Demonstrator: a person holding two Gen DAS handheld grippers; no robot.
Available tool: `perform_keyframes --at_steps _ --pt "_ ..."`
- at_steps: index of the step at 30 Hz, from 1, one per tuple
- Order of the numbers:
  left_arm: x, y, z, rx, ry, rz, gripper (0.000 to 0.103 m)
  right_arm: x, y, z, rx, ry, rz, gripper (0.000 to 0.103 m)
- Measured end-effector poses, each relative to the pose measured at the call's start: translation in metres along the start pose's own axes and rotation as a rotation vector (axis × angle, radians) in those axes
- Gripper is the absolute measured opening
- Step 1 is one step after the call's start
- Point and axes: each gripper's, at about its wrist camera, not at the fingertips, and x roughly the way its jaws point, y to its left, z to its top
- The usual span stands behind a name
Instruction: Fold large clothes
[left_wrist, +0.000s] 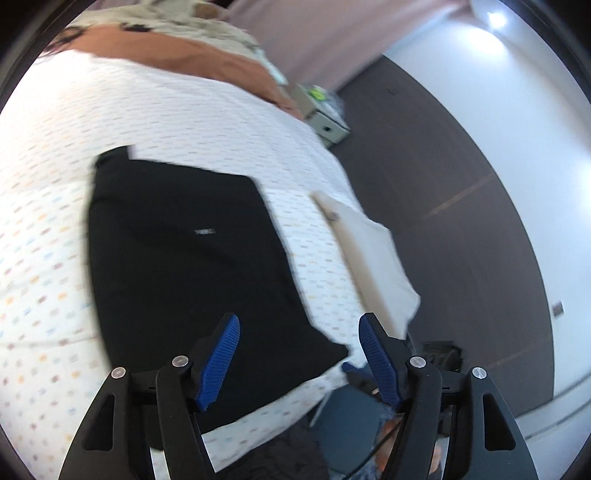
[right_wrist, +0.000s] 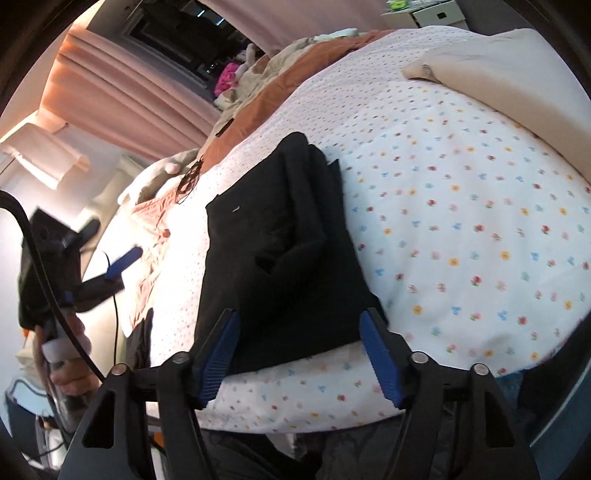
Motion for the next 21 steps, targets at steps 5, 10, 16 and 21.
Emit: perform_keyframes --at_steps 5,10,16,21 --pt "-0.024 0.043 -0.016 -0.080 -0.039 0.086 0.068 0.016 0.007 0.012 0.008 0.012 0.024 0.068" --pt "-0.045 0.080 -0.036 -0.153 -0.065 0.147 0.068 0.028 0.012 0.025 0.003 0.024 0.028 0.067" --pt "-0.040 0.097 -0.056 -0.189 -0.033 0.164 0.068 0.030 0.019 0.029 -0.024 0.017 0.048 0.013" --pt "-0.017 0.097 -0.063 -0.175 0.014 0.184 0.068 0.011 0.021 0.022 -0.033 -0.021 0.095 0.010"
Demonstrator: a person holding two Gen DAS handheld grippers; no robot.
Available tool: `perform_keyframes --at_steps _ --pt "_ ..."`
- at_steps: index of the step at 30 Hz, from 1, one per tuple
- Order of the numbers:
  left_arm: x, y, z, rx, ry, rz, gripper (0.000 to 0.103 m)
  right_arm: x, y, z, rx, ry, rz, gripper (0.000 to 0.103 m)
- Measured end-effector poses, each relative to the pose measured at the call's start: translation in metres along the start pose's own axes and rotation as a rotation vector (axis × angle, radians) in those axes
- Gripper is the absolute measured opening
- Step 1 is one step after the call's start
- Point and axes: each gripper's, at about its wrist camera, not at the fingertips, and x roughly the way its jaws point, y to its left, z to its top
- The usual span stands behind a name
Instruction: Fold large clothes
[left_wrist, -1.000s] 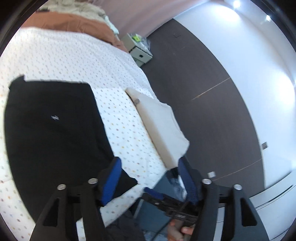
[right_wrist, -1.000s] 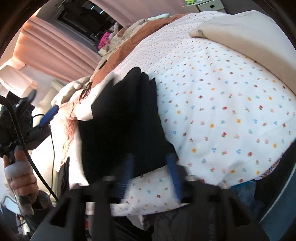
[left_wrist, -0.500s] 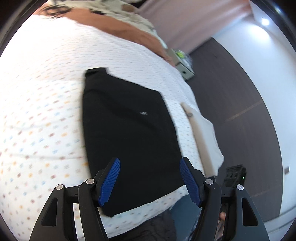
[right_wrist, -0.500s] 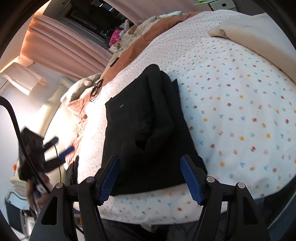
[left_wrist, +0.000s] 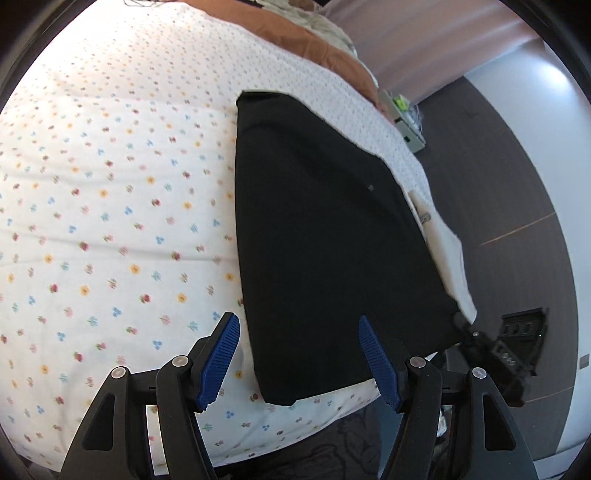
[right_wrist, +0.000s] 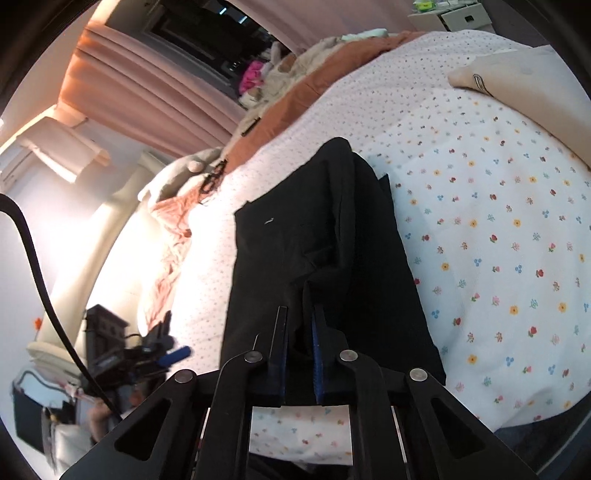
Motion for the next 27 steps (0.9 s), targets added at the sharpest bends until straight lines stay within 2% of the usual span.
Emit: perform_keyframes --at_steps 4,11,16,20,23,25,27 --pt "0.016 -0.007 -0.007 0.025 0.022 0.020 0.068 -0.015 -0.016 -0.005 0.044 -0.023 0.012 0.009" --pt "0.050 -0.005 -0.018 0.029 0.098 0.050 0.051 -0.002 -0.070 -0.023 0.157 0.021 -0.016 0.008" --pt "0.058 0.005 -0.024 0.013 0.110 0.044 0.050 0.016 -0.091 -0.035 0.197 0.054 -0.043 0.008" --pt "0.050 0.005 -0.020 0.029 0.100 0.043 0.051 0.015 -0.085 -0.029 0.176 0.080 -0.073 0.009" --pt "0.045 0.011 -0.010 0.035 0.075 0.040 0.051 0.008 -0.074 -0.017 0.118 0.074 -0.108 0.029" --pt "0.043 0.016 -0.003 0.013 0.063 0.022 0.051 0.000 -0.067 -0.005 0.073 0.049 -0.129 0.055" --pt "0.041 0.020 0.003 -0.002 0.053 0.009 0.052 -0.004 -0.065 0.008 0.058 0.028 -0.116 0.067"
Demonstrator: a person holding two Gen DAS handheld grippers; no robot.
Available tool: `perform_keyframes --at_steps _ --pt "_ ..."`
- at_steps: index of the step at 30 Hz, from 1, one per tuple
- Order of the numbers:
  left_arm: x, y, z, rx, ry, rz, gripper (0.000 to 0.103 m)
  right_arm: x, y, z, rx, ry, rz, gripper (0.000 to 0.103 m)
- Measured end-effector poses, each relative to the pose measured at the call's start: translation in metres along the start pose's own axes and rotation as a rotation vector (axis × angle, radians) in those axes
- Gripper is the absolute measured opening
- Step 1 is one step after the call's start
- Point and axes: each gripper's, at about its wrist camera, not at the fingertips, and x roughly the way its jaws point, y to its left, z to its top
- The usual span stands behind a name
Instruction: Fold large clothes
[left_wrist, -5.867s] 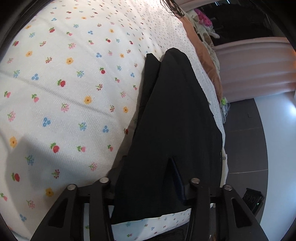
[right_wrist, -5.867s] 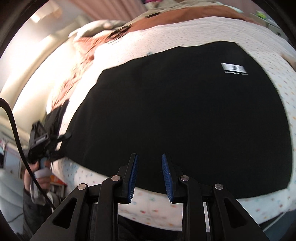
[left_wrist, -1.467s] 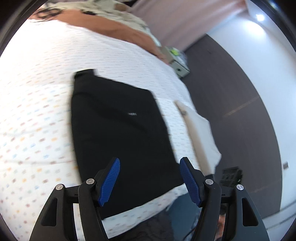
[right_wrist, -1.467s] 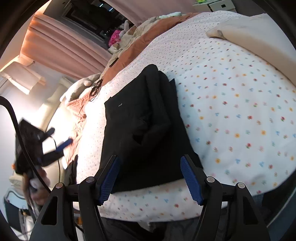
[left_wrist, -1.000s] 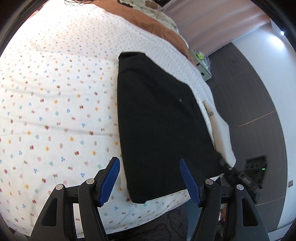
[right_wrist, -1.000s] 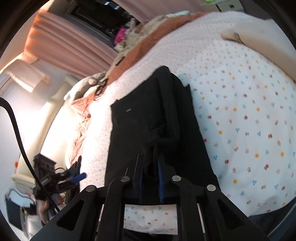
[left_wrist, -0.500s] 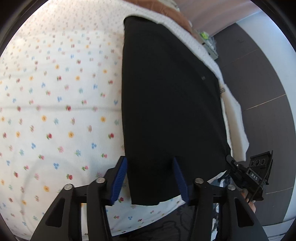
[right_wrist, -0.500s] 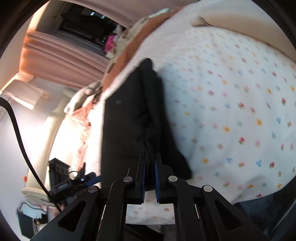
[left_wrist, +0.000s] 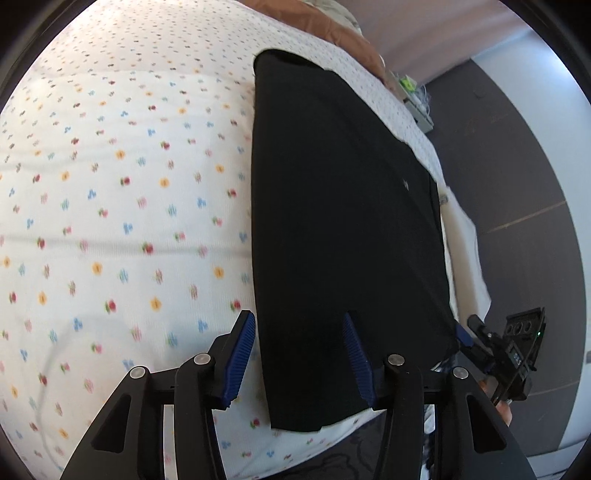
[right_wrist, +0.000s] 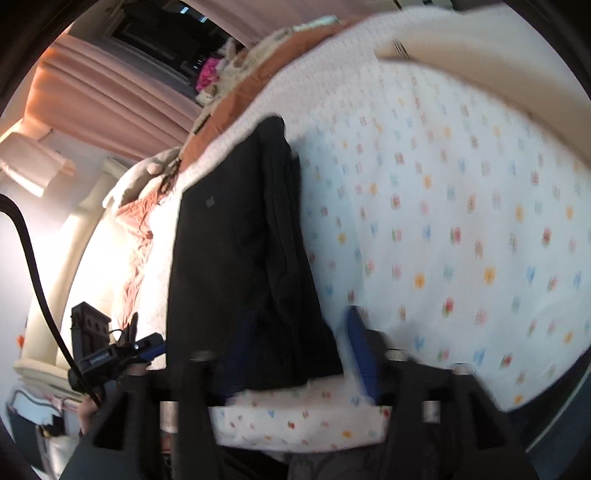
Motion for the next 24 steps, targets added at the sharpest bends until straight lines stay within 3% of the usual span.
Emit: perform_keyframes --at_steps 3,5,7,19,24 --pt "0.000 0.004 0.013 -0.012 -0.011 -0.007 0.058 0.004 0.003 0.021 -0.020 0.015 0.016 0.070" --pt "0.000 0.005 0.021 -0.018 -0.025 -0.017 0.071 0.013 0.005 0.034 -0.038 0.038 0.019 0.078" --pt "0.000 0.005 0.027 -0.017 -0.043 -0.016 0.076 0.022 0.007 0.045 -0.057 0.057 0.017 0.083" --pt "0.033 0.019 0.081 -0.068 -0.037 -0.010 0.076 0.095 0.005 0.090 -0.080 0.220 0.088 0.083" --pt "0.048 0.016 0.099 -0.099 -0.025 -0.022 0.066 0.118 0.001 0.102 -0.079 0.280 0.121 0.083"
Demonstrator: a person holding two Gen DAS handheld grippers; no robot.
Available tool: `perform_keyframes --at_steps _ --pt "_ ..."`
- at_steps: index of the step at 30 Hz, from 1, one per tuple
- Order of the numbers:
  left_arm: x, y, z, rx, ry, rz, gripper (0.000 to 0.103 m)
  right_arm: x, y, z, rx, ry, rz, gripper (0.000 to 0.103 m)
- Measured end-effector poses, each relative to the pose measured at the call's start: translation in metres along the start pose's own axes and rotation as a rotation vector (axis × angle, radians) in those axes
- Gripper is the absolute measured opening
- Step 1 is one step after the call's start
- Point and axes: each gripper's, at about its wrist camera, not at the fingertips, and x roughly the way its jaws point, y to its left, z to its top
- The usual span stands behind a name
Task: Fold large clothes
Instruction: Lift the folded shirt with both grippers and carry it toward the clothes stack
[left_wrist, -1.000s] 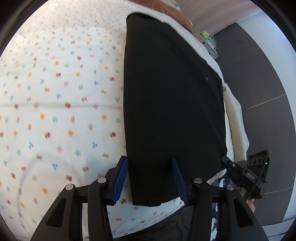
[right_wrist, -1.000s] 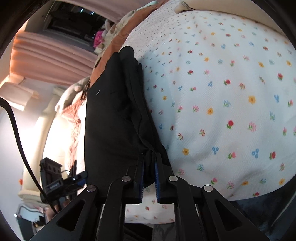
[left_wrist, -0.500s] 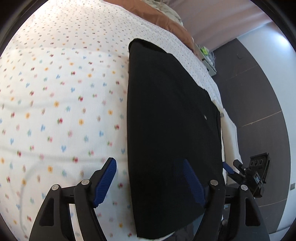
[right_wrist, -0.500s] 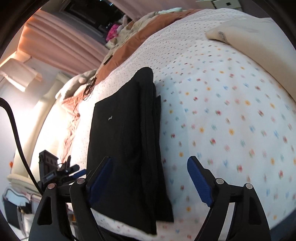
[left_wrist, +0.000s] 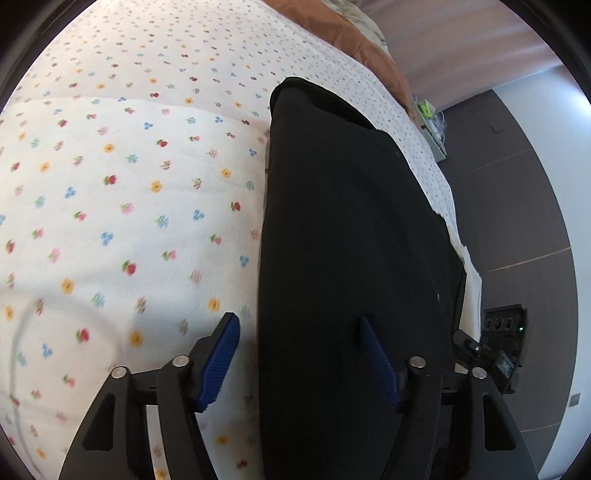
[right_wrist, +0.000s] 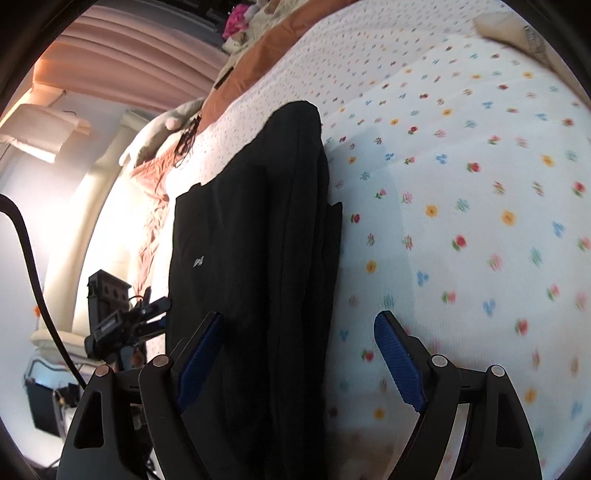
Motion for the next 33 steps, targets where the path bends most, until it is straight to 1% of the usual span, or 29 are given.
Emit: perform_keyframes --at_steps 4,6,8,11,13,14,17,18,19,22,24,26,28,33 --pt "0.005 -0.005 0.017 0.002 -0.011 0.006 0.063 0.013 -0.001 0.016 0.005 0.034 0.046 0.083" --pt "0.012 -0.008 0.029 -0.009 -0.008 0.002 0.059 0.020 0.000 0.022 0.004 0.052 0.060 0.083" --pt "0.015 -0.009 0.037 -0.010 -0.014 0.011 0.055 0.028 0.001 0.028 0.006 0.064 0.075 0.080" --pt "0.020 -0.009 0.047 -0.007 -0.035 0.042 0.053 0.040 0.003 0.037 0.013 0.087 0.100 0.075" --pt "0.024 -0.005 0.051 -0.025 -0.030 0.033 0.053 0.047 0.003 0.041 0.016 0.099 0.109 0.069" --pt "0.026 -0.004 0.052 -0.032 -0.027 0.029 0.053 0.049 0.003 0.042 0.016 0.104 0.110 0.067" --pt "0.025 0.000 0.048 -0.054 -0.021 0.007 0.053 0.055 0.005 0.045 0.014 0.120 0.108 0.057" --pt "0.025 0.000 0.047 -0.053 -0.021 0.006 0.051 0.056 0.005 0.046 0.013 0.125 0.108 0.049" --pt "0.024 -0.002 0.048 -0.047 -0.023 0.008 0.048 0.058 0.007 0.045 0.013 0.128 0.111 0.041" --pt "0.021 -0.009 0.047 -0.032 -0.025 0.017 0.040 0.056 0.015 0.041 -0.016 0.118 0.099 0.028" --pt "0.017 -0.014 0.046 -0.019 -0.033 0.015 0.035 0.052 0.023 0.042 -0.031 0.105 0.110 0.021" --pt "0.011 -0.016 0.043 -0.009 -0.045 0.002 0.030 0.045 0.034 0.041 -0.058 0.084 0.112 0.018" --pt "0.004 -0.021 0.041 -0.001 -0.063 -0.016 0.028 0.037 0.046 0.038 -0.090 0.065 0.104 0.017" --pt "-0.019 -0.034 0.035 0.028 -0.104 -0.050 0.027 0.014 0.068 0.031 -0.129 0.013 0.102 0.017"
